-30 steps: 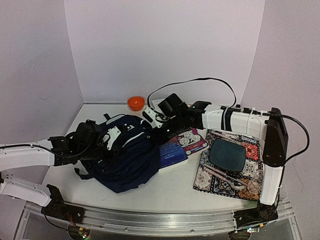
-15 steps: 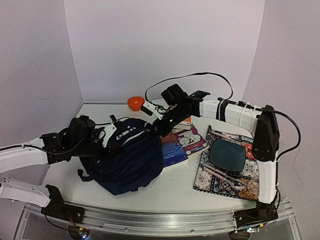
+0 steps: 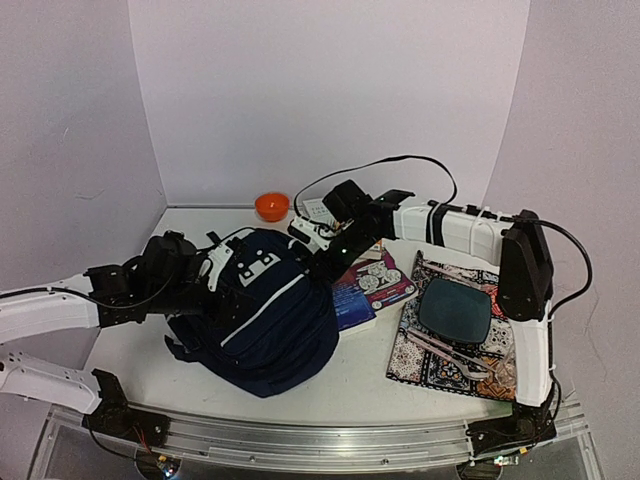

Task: Pack the student bag
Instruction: Zip the student bag into the second largest pocket of the bag.

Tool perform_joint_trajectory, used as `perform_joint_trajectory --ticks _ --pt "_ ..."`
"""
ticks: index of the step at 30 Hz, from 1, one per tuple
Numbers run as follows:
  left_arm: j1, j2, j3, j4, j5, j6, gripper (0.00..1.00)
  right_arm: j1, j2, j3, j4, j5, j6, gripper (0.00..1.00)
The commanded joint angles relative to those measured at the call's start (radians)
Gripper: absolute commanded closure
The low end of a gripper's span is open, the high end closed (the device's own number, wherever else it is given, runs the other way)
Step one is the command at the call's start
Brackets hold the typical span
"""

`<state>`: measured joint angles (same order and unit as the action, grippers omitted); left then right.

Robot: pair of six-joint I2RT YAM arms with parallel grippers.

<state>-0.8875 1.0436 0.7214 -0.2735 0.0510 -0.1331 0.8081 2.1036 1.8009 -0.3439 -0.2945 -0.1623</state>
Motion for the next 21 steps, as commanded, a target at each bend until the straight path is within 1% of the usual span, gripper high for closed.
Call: perform_joint_trajectory --ticks 1,5,11,21 --pt "-0.002 0.089 0.068 0.150 0.004 -0.121 0.48 0.074 -0.039 -0.008 0.034 -0.036 0.052 1.00" --pt "-0.014 0.175 0.108 0.183 -0.009 -0.164 0.41 0.114 -0.046 -0.008 0.048 -0.060 0.080 1.00" --pt "-0.076 0.243 0.134 0.192 -0.118 -0.163 0.38 0.130 -0.052 0.002 0.062 -0.096 0.122 1.00" --pt "-0.134 0.217 0.020 0.186 -0.274 -0.189 0.38 0.129 -0.047 0.016 0.066 -0.111 0.132 1.00"
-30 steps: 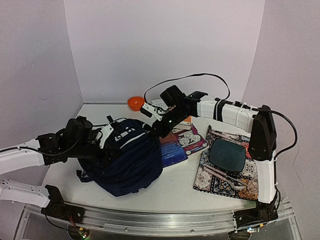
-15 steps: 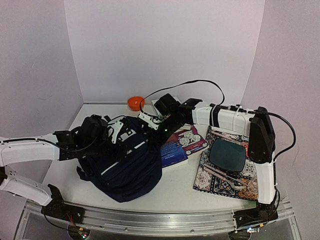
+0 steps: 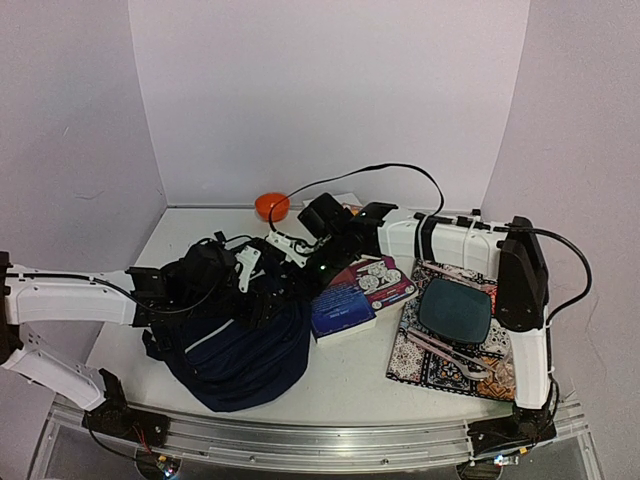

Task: Pack the student bag
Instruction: Zip the student bag into the second largest pocket of the bag.

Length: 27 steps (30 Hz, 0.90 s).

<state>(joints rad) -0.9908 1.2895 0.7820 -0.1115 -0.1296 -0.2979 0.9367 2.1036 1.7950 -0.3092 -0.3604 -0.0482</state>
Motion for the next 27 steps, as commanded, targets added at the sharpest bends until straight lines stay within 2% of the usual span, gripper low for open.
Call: perform_joint_trajectory --ticks 1,6,8,10,12,13,14,20,27 --pt "-0.047 -0.026 -0.050 0.024 -0.115 -0.021 0.38 0.000 -0.045 0.024 0.032 -0.041 0.019 1.00" --pt "-0.126 0.062 -0.020 0.018 -0.181 0.024 0.39 0.000 -0.032 0.048 0.030 -0.033 0.029 1.00" --pt "-0.149 0.103 0.008 0.014 -0.218 0.032 0.42 -0.001 -0.031 0.051 0.029 -0.030 0.029 1.00" --pt "-0.158 0.130 0.033 -0.005 -0.240 0.039 0.61 0.000 -0.036 0.044 0.026 -0.016 0.021 1.00" --pt "-0.160 0.135 0.048 -0.026 -0.245 0.047 0.85 -0.003 -0.044 0.024 0.023 0.016 0.004 1.00" --pt "-0.163 0.128 0.049 -0.037 -0.242 0.049 0.94 -0.009 -0.049 0.017 0.022 0.034 -0.006 1.00" --pt "-0.164 0.112 0.048 -0.046 -0.235 0.056 0.99 -0.019 -0.055 0.002 0.022 0.046 -0.012 1.00" --pt "-0.186 -0.041 -0.006 -0.071 -0.124 0.129 1.00 -0.106 -0.040 -0.004 0.021 0.099 -0.050 1.00" --pt "-0.232 -0.124 -0.034 -0.071 -0.003 0.194 1.00 -0.143 0.101 0.181 -0.001 0.092 -0.098 1.00"
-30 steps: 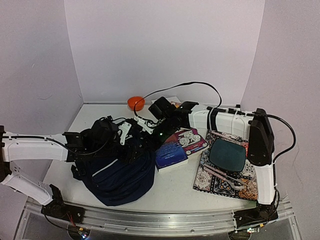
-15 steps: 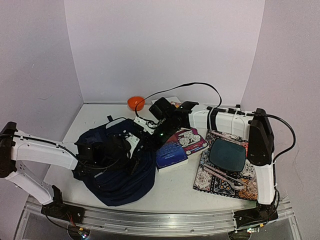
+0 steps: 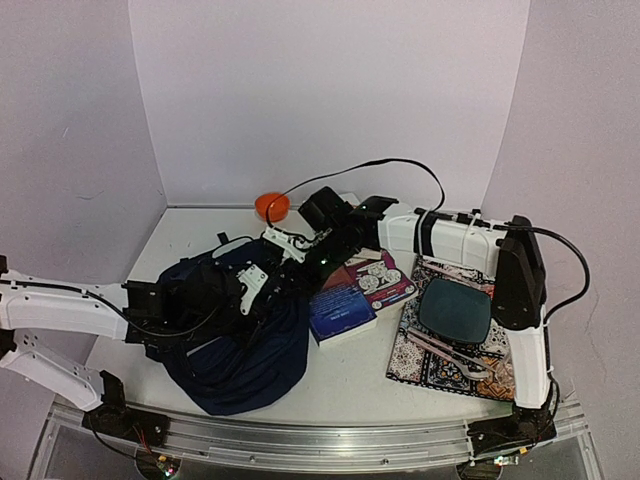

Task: Pack the student bag
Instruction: Zip the student bag into the second largest pocket of the bag, then adjust the second largest pocket of the student bag.

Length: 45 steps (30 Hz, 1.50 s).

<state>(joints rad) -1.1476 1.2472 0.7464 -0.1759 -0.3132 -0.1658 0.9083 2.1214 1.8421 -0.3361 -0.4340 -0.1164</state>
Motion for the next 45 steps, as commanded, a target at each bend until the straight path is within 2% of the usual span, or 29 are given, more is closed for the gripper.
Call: perform_joint_trajectory --ticks 1,5,8,11,17,21,24,31,35,41,45 --pt "-0.082 -0.081 0.002 -0.007 0.189 0.066 1.00 -0.117 0.108 0.159 0.024 0.166 -0.033 1.00" --pt "-0.100 -0.083 -0.001 -0.005 0.179 0.055 1.00 -0.130 0.181 0.243 0.010 0.166 -0.020 1.00" --pt "-0.099 -0.097 -0.006 -0.003 0.073 0.018 1.00 -0.132 0.170 0.233 0.013 0.131 -0.011 0.98" --pt "-0.097 -0.113 -0.016 0.000 -0.047 -0.019 1.00 -0.133 0.115 0.170 0.031 0.089 -0.011 0.86" --pt "-0.076 -0.148 -0.021 0.011 -0.104 -0.073 1.00 -0.162 -0.031 -0.002 0.110 0.069 0.001 0.64" --pt "-0.048 -0.153 -0.016 0.008 -0.071 -0.094 1.00 -0.187 -0.067 -0.099 0.172 0.058 0.037 0.51" --pt "-0.021 -0.152 -0.007 0.009 -0.039 -0.115 1.00 -0.190 -0.056 -0.121 0.190 0.042 0.052 0.46" --pt "0.121 -0.148 0.010 0.005 0.081 -0.168 1.00 -0.190 -0.073 -0.213 0.281 -0.013 0.121 0.44" --pt "0.131 -0.137 0.010 0.005 0.133 -0.155 1.00 -0.186 -0.068 -0.249 0.335 -0.054 0.201 0.42" --pt "0.131 -0.138 -0.017 0.012 0.264 -0.120 1.00 -0.161 -0.011 -0.197 0.406 -0.078 0.302 0.39" --pt "0.131 -0.158 -0.044 0.017 0.287 -0.112 1.00 -0.153 0.028 -0.167 0.469 -0.129 0.365 0.36"
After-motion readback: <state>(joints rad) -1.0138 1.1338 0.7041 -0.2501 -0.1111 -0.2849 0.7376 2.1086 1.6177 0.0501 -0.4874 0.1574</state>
